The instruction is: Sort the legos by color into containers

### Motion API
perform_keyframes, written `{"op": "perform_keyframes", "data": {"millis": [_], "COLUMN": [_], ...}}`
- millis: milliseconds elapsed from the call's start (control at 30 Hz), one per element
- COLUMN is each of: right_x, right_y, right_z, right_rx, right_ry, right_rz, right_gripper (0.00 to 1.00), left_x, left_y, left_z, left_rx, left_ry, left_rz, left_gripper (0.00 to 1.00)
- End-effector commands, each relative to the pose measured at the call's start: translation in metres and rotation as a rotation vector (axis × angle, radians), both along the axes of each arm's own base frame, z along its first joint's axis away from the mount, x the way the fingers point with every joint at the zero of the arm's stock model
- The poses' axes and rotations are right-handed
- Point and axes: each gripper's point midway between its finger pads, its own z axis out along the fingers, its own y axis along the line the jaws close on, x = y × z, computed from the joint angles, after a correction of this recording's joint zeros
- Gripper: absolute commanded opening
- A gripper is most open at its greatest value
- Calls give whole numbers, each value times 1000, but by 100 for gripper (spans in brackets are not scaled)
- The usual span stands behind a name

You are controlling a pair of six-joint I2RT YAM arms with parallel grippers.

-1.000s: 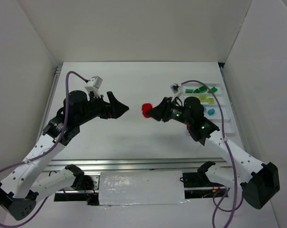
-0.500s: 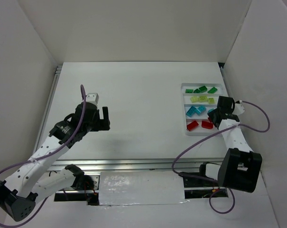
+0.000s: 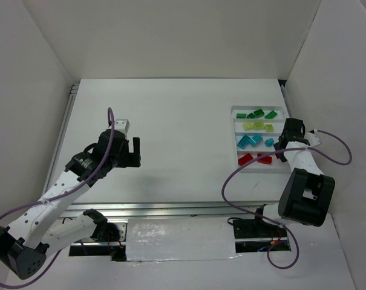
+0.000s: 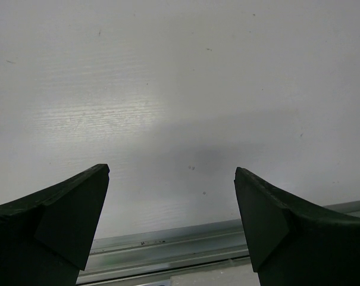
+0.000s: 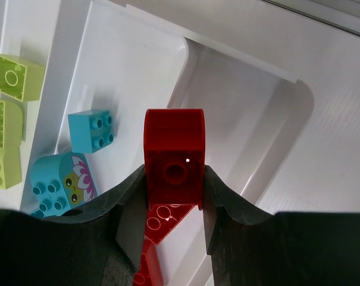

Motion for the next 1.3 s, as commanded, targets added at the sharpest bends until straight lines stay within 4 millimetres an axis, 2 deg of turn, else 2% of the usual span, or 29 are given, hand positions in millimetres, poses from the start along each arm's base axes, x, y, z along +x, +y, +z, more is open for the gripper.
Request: {"op": "perform_keyframes", "data": {"millis": [0, 67, 167, 233, 333, 467, 500, 533, 600, 633, 700, 733, 767, 833, 867, 933, 967, 1033, 1067, 1100, 1133, 1167, 1200, 1267], "right_x": [4, 4, 4, 6, 7, 12, 13, 16, 22, 27, 31, 32, 31, 23, 14, -2, -18, -38, -59, -71, -83, -106, -119, -154], "right_y": [-10, -8, -8, -7, -7, -1, 1, 8, 23, 46, 69, 98, 119, 143, 165, 183, 193, 199, 200, 200, 200, 192, 189, 173], "right_z": [13, 10, 6, 7, 12, 30, 36, 42, 70, 86, 112, 129, 140, 164, 181, 204, 225, 245, 263, 272, 282, 303, 313, 338], "right_rx": [-30, -25, -18, -15, -18, -13, -13, -13, -43, -69, -115, -139, -150, -181, -183, -195, -200, -219, -212, -228, -227, -242, -256, -288], "right_ry": [-19, -21, -14, -18, -32, -88, -99, -113, -172, -197, -221, -251, -269, -306, -361, -411, -468, -512, -562, -583, -614, -681, -716, -786], "right_rz": [-45, -42, -40, -31, -32, 7, 27, 60, 129, 225, 315, 434, 514, 623, 709, 815, 870, 942, 987, 1025, 1044, 1034, 1057, 1042], "right_gripper": [21, 33, 60, 71, 81, 84, 88, 91, 100, 100, 100, 100, 100, 100, 100, 100, 100, 100, 100, 100, 100, 100, 100, 100], "left_x": [4, 4, 4, 5, 5, 6, 8, 8, 11, 14, 18, 23, 24, 29, 27, 27, 24, 21, 18, 11, 7, 0, -9, -23], "left_y": [-9, -9, -9, -9, -9, -8, -6, -4, 0, 9, 19, 32, 38, 54, 65, 79, 89, 95, 99, 102, 105, 108, 113, 120], "left_z": [8, 8, 8, 7, 3, 0, 0, 0, 3, 4, 8, 15, 19, 36, 41, 65, 83, 102, 112, 129, 137, 148, 161, 175], "left_rx": [-11, -11, -12, -9, -1, 9, 18, 22, 22, 34, 24, 24, 18, 8, 31, 39, 56, 63, 65, 55, 52, 39, 34, 29], "left_ry": [-22, -24, -23, -23, -5, 7, 7, 8, 1, -2, -12, -30, -33, -73, -77, -127, -164, -201, -222, -241, -254, -283, -304, -343], "left_rz": [-48, -48, -47, -49, -48, -37, -24, -13, 25, 71, 144, 208, 246, 325, 375, 437, 477, 487, 499, 504, 506, 505, 515, 511], "left_gripper": [99, 100, 99, 100, 100, 100, 100, 100, 99, 99, 100, 100, 99, 100, 99, 99, 100, 100, 100, 99, 99, 99, 100, 100]}}
